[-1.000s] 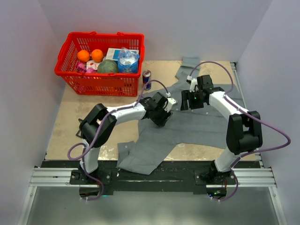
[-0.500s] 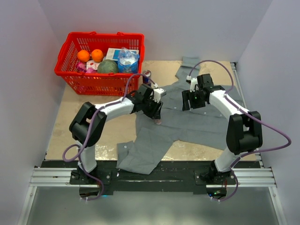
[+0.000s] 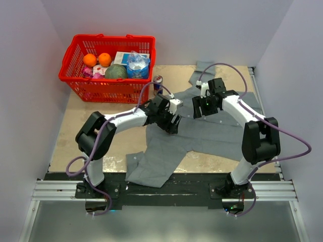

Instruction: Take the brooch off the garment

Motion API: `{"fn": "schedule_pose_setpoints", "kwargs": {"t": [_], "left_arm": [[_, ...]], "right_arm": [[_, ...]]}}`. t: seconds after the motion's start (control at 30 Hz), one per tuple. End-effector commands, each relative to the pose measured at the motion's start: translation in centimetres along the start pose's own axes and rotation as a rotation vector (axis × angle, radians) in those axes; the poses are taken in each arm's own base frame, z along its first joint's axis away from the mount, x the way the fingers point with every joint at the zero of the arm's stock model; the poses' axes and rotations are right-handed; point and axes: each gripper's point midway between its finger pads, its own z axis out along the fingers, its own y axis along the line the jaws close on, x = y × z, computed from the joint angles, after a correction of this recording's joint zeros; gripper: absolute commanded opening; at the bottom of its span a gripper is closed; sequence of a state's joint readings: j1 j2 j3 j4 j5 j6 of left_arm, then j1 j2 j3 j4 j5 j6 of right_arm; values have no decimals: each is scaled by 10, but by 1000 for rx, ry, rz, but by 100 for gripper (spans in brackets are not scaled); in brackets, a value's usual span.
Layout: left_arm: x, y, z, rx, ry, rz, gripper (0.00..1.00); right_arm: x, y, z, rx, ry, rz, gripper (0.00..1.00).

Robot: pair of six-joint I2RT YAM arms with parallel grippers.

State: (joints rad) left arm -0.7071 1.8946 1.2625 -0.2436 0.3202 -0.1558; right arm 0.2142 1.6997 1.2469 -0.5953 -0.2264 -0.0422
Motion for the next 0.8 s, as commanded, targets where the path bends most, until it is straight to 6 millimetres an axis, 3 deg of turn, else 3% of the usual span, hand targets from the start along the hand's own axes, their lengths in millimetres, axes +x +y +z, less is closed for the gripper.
{"fn": "schedule_pose_setpoints", "kwargs": {"t": [0.0, 0.2, 0.4, 0.63, 0.77], "left_arm": [[4, -3, 9, -80, 30, 61, 76], [8, 0, 25, -141, 56, 105, 72], [-2, 3, 24, -149, 45, 102, 69], [22, 7, 23, -159, 114, 137, 67], [27, 15, 25, -180, 125, 171, 62]], "right_arm": [[-17, 3, -3, -7, -36, -11, 68], [-17, 6, -7, -18, -48, -5, 68], [-14, 10, -17, -26, -63, 2, 68], [-9, 10, -21, -19, -75, 4, 68], [-10, 11, -19, -27, -84, 12, 68]]}}
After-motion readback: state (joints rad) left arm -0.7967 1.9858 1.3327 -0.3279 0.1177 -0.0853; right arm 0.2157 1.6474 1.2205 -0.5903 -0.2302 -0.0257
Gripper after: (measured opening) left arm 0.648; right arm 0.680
